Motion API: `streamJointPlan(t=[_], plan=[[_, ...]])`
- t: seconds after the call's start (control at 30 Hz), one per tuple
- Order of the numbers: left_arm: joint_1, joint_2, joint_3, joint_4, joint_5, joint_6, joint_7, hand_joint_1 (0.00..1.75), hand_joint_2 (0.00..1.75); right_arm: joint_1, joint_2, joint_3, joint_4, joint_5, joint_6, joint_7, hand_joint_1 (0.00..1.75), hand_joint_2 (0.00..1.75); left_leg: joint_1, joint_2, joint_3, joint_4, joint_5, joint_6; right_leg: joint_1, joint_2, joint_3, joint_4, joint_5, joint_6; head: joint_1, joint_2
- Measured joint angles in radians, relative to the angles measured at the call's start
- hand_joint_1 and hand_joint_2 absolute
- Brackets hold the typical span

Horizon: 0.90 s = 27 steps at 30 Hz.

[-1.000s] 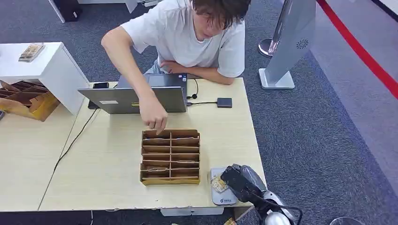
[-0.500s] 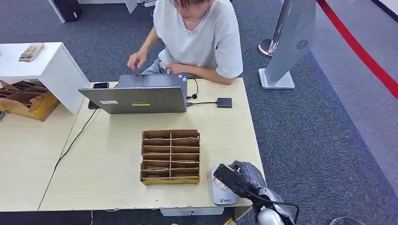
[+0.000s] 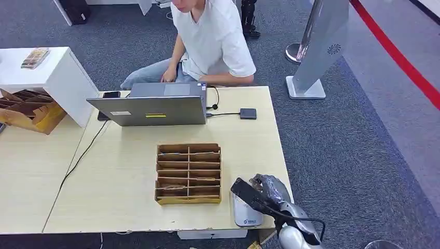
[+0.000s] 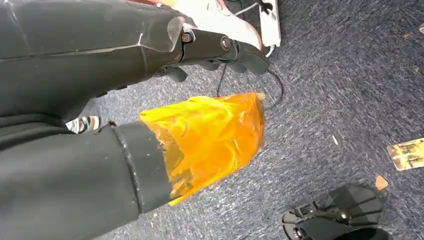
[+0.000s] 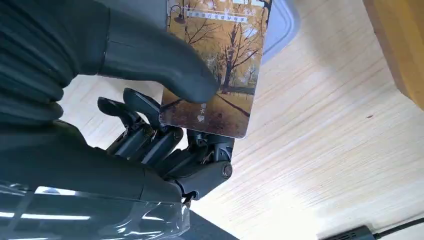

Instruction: Pass the card to the sensor for recognition and then transmit it.

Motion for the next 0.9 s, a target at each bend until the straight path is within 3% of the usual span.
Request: streamJointPlan(t=[0.17, 0.33, 0.53, 0.8, 0.87, 0.9], plan=[[0.000, 0.000, 0.001, 0.000, 0.004, -0.012, 0.000, 0.00, 0.00, -0.008, 0.005, 0.000, 0.010, 0.008, 0.002, 0.002, 1.75, 1.75, 0.000, 0.000, 0.000, 0.000, 0.000, 0.000, 0.000, 0.000, 0.000, 0.000, 0.000, 0.000, 0.000, 0.000], [0.005, 0.002, 0.029, 0.000, 0.054, -0.105, 0.000, 0.00, 0.00, -0.011, 0.014, 0.000, 0.018, 0.030, 0.001, 0.013, 1.75, 1.75, 0.000, 0.000, 0.000, 0.000, 0.000, 0.000, 0.000, 0.000, 0.000, 0.000, 0.000, 0.000, 0.000, 0.000], [0.030, 0.022, 0.085, 0.000, 0.126, -0.260, -0.002, 0.00, 0.00, -0.008, 0.033, -0.017, 0.018, 0.074, 0.011, 0.021, 1.75, 1.75, 0.000, 0.000, 0.001, 0.000, 0.000, 0.000, 0.000, 0.000, 0.000, 0.000, 0.000, 0.000, 0.000, 0.000], [0.032, 0.024, 0.090, 0.000, 0.131, -0.269, -0.002, 0.00, 0.00, -0.008, 0.034, -0.018, 0.018, 0.075, 0.012, 0.021, 1.75, 1.75, 0.000, 0.000, 0.001, 0.000, 0.000, 0.000, 0.000, 0.000, 0.001, 0.000, 0.000, 0.000, 0.000, 0.000], [0.041, 0.032, 0.112, 0.000, 0.154, -0.305, -0.003, 0.00, 0.00, -0.009, 0.042, -0.026, 0.019, 0.085, 0.021, 0.021, 1.75, 1.75, 0.000, 0.000, 0.001, 0.000, 0.000, 0.000, 0.000, 0.000, 0.001, 0.000, 0.000, 0.000, 0.000, 0.000], [0.056, 0.048, 0.150, 0.000, 0.197, -0.380, -0.006, 0.00, 0.00, -0.014, 0.050, -0.032, 0.024, 0.092, 0.029, 0.021, 1.75, 1.75, 0.000, 0.001, 0.001, 0.000, 0.000, 0.000, 0.000, 0.001, 0.001, 0.000, 0.000, 0.000, 0.000, 0.000]])
